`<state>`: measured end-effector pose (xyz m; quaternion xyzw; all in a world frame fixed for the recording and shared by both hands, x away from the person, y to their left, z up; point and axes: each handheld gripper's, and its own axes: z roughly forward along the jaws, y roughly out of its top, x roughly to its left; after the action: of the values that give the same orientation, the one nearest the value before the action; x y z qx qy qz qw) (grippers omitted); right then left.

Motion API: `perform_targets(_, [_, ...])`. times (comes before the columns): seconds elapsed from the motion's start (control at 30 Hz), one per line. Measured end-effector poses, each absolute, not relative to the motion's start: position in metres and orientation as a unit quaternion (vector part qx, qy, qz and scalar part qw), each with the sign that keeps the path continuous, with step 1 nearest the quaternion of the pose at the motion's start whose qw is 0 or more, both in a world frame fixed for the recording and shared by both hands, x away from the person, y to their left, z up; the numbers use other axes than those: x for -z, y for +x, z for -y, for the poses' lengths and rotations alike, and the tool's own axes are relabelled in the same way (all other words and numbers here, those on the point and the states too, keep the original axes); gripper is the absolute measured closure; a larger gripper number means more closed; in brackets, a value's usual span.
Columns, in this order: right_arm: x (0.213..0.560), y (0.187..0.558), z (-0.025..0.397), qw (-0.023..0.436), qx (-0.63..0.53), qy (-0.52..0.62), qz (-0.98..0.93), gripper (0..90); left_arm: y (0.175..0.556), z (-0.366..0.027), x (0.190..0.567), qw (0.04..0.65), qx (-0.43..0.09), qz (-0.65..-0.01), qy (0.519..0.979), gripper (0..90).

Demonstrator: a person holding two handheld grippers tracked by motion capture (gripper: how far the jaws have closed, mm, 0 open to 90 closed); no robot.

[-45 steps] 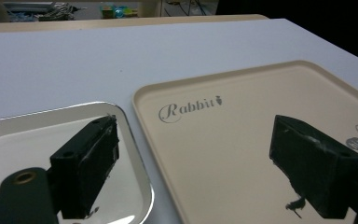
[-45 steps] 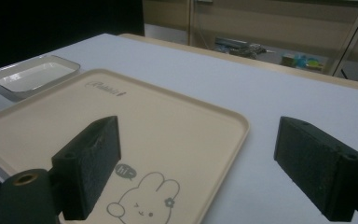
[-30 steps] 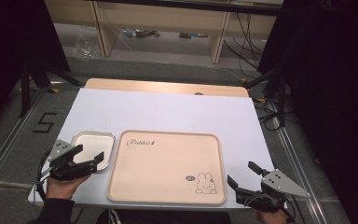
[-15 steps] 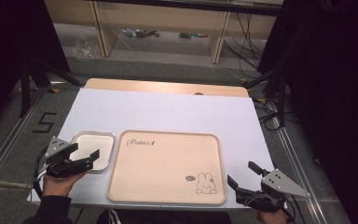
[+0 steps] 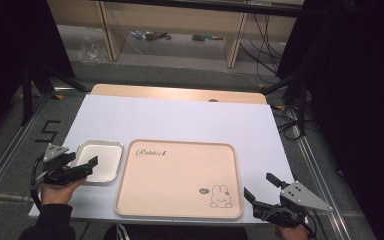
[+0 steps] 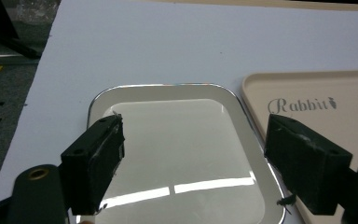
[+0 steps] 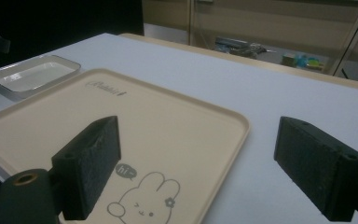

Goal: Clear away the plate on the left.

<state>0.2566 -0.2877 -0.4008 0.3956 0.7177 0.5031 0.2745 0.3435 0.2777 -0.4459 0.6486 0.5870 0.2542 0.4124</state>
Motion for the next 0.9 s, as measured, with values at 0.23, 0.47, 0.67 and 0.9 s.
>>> perform_targets(0.23, [0.401, 0.256, 0.288, 0.275, -0.503, 0.395, -0.718, 15.2, 0.351, -0.286, 0.451, 0.400, -0.250, -0.601, 0.645, 19.2])
perform_targets(0.47, [0.401, 0.257, 0.288, 0.275, -0.503, 0.396, -0.718, 15.2, 0.358, -0.292, 0.455, 0.388, -0.243, -0.614, 0.642, 19.4])
perform_targets(0.67, [0.401, 0.256, 0.288, 0.275, -0.503, 0.395, -0.718, 15.3, 0.363, -0.296, 0.459, 0.381, -0.237, -0.619, 0.645, 21.5])
perform_targets(0.9, [0.401, 0.256, 0.288, 0.275, -0.503, 0.396, -0.718, 15.2, 0.368, -0.301, 0.463, 0.368, -0.227, -0.622, 0.653, 33.0])
